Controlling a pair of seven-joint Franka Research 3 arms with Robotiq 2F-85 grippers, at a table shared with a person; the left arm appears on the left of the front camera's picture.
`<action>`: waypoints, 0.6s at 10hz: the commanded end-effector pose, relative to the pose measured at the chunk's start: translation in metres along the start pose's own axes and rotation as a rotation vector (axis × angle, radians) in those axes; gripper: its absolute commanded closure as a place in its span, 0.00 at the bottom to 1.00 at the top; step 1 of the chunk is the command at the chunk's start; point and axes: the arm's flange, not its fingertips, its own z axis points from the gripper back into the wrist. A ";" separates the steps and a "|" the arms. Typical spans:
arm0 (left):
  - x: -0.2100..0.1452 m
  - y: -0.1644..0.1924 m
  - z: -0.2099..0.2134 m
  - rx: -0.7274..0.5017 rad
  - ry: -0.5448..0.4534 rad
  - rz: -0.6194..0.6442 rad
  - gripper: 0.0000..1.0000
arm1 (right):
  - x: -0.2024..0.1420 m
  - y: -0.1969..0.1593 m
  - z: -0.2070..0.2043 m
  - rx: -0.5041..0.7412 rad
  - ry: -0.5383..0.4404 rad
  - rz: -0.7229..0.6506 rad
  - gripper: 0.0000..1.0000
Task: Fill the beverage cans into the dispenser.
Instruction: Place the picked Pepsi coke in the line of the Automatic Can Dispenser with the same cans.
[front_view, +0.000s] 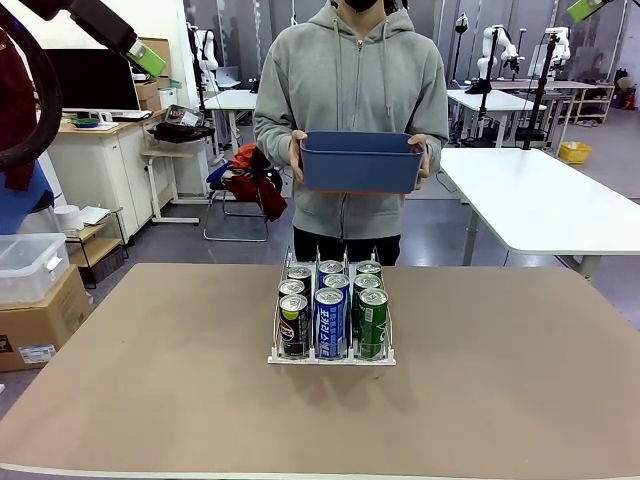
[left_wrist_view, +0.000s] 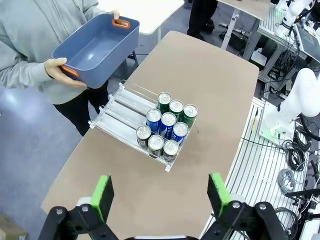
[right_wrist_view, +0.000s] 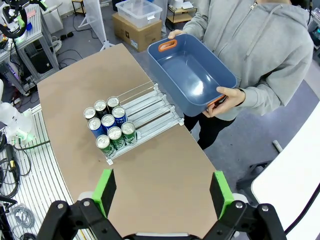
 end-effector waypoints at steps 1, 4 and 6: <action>-0.001 0.001 0.001 -0.010 -0.008 -0.002 0.00 | 0.000 0.001 -0.002 -0.007 -0.023 -0.007 0.00; -0.001 0.001 0.001 -0.010 -0.008 -0.002 0.00 | 0.000 0.001 -0.002 -0.007 -0.023 -0.007 0.00; -0.001 0.001 0.001 -0.010 -0.008 -0.002 0.00 | 0.000 0.001 -0.002 -0.007 -0.023 -0.007 0.00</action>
